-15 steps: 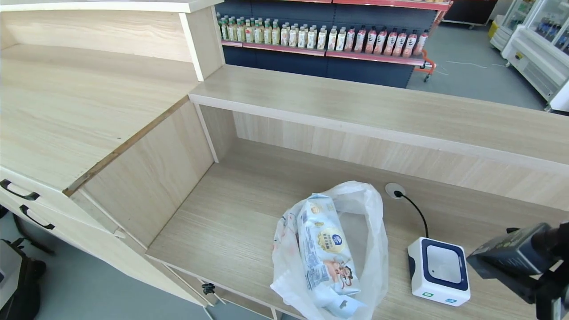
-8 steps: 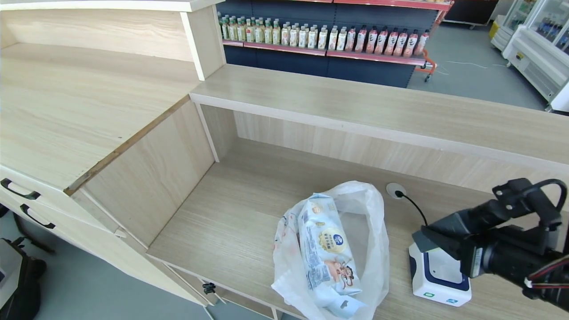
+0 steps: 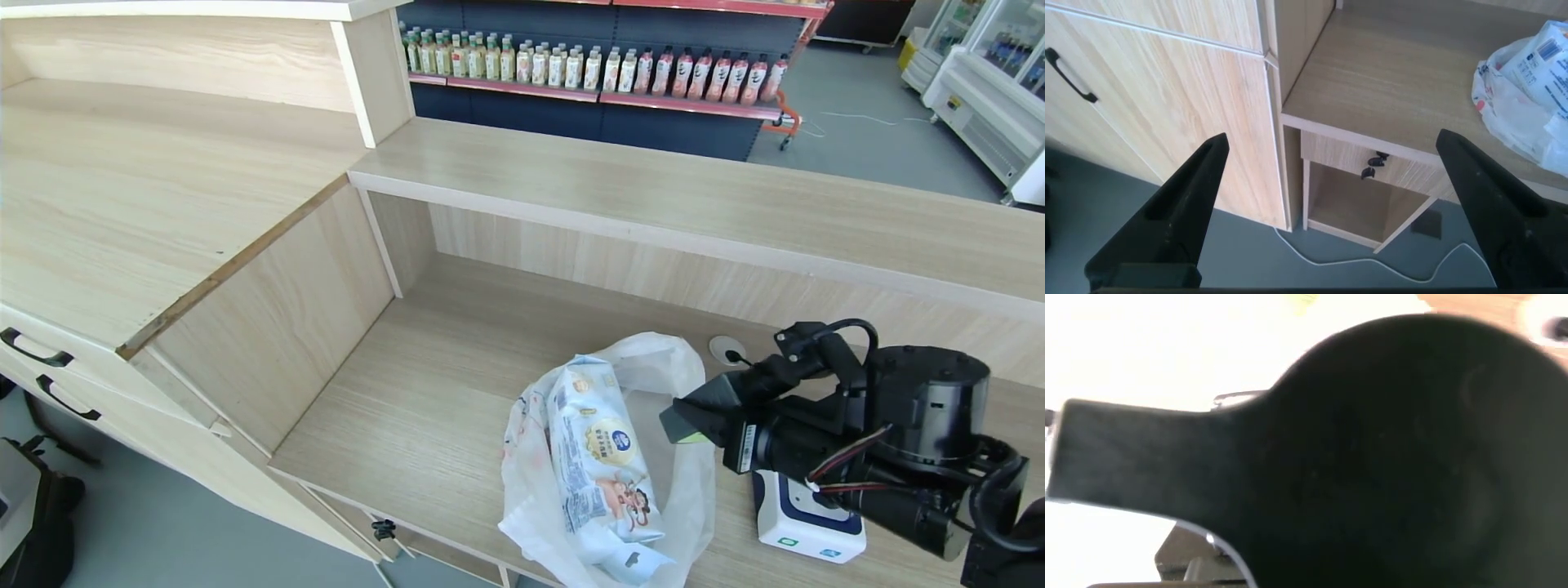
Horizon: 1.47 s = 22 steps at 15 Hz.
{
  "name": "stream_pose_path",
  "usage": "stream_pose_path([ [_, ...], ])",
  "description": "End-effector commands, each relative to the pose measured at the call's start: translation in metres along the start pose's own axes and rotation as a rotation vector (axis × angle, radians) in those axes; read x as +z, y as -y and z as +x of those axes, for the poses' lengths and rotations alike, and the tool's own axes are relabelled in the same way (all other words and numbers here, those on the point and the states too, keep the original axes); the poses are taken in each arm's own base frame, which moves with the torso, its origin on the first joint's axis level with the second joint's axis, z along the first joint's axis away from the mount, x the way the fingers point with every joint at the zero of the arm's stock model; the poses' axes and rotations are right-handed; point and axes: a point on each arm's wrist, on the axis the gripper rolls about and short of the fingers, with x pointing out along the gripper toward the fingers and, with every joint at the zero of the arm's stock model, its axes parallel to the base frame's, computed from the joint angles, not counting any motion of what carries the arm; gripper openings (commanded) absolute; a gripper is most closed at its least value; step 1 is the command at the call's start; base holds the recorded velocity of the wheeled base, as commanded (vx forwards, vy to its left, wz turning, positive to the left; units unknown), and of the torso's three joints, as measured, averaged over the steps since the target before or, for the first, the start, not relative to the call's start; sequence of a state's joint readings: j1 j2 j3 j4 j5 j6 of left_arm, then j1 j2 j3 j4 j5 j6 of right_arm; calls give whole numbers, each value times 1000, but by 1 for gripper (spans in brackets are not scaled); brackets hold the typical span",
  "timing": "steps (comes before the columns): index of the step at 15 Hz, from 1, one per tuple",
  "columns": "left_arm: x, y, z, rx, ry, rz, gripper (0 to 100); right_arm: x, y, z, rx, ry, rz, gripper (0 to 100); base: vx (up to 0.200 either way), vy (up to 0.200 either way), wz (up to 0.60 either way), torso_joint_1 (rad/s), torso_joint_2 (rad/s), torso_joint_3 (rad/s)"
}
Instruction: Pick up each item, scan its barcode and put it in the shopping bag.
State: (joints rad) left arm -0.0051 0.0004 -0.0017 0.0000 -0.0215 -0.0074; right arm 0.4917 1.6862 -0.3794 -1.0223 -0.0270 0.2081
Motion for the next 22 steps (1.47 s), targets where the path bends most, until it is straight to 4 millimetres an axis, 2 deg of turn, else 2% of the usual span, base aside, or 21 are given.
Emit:
stream_pose_path([
  [1, 0, 0, 0, 1, 0, 0, 100, -14, -4, 18, 14, -41, 2, 0, 0, 0, 0, 0, 0, 0],
  [4, 0, 0, 0, -1, 0, 0, 100, -28, -8, 29, 30, -67, 18, 0, 0, 0, 0, 0, 0, 0],
  [10, 0, 0, 0, 1, 0, 0, 100, -52, -3, 35, 11, -137, 20, 0, 0, 0, 0, 0, 0, 0],
  [17, 0, 0, 0, 1, 0, 0, 100, -60, 10, 42, -32, -155, 0, 0, 0, 0, 0, 0, 0, 0],
  [22, 0, 0, 0, -1, 0, 0, 100, -66, 10, 51, -28, -158, -2, 0, 0, 0, 0, 0, 0, 0],
])
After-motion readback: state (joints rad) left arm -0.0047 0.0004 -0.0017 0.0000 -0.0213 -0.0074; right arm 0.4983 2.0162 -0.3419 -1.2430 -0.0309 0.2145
